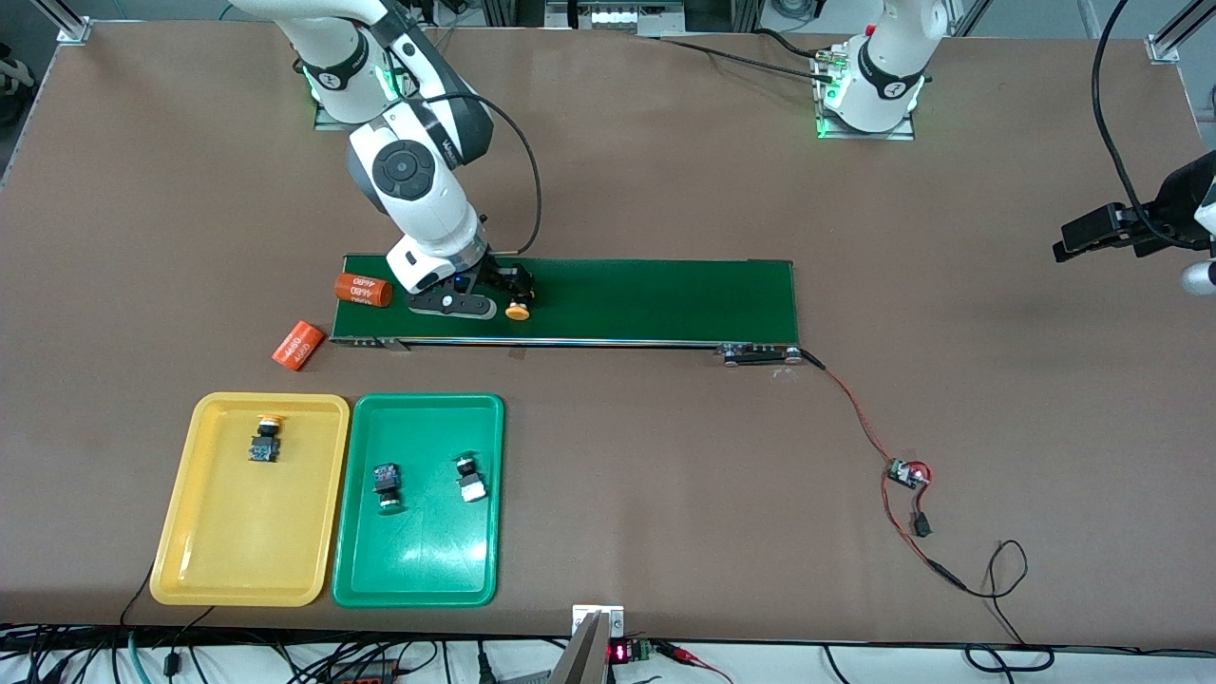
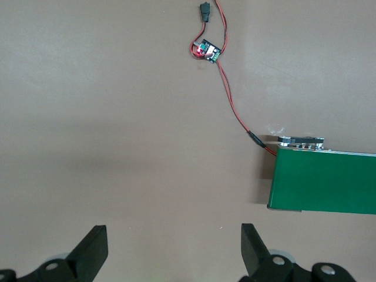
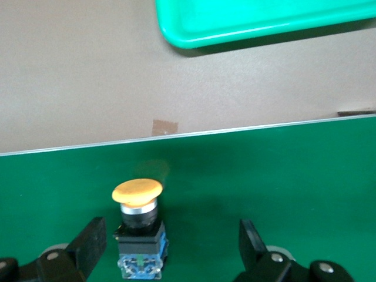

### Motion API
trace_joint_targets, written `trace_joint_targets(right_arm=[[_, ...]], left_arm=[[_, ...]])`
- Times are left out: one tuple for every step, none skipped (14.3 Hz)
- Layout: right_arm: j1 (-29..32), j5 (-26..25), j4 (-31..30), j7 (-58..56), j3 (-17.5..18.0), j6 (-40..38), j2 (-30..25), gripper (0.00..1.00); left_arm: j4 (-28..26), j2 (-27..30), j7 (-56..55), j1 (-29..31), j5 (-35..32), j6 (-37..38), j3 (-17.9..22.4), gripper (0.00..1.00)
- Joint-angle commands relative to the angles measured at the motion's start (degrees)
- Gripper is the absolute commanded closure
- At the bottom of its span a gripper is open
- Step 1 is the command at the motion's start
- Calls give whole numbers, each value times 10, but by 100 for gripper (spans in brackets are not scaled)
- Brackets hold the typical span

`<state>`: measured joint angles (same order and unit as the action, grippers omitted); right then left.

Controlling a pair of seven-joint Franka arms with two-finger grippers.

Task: Sort buttons by color to trays

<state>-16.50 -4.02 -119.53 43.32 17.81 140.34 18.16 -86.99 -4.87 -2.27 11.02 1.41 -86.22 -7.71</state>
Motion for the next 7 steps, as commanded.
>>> trace_joint_targets(right_arm=[[-4,-13,10,20,2,-2,11,0],[-5,-13,10,20,2,-1,13,0],[-5,-14,11,19,2,0,19,0],[-5,-14,11,16,2,1,22,0],[-6,-14,11,16,2,7,31,0],[-7,-14,11,16,2,12,35,0],[-10,-14,11,16,2,13,40,0]], left_arm=[[-6,13,10,3,2,7,-3,0],[-6,13,10,3,2,7,-3,0],[-6,13,10,3,2,7,-3,0],[-6,13,10,3,2,7,-4,0],[-6,13,10,3,2,7,-3,0],[-6,13,10,3,2,7,-3,0],[-6,13,10,3,2,7,-3,0]])
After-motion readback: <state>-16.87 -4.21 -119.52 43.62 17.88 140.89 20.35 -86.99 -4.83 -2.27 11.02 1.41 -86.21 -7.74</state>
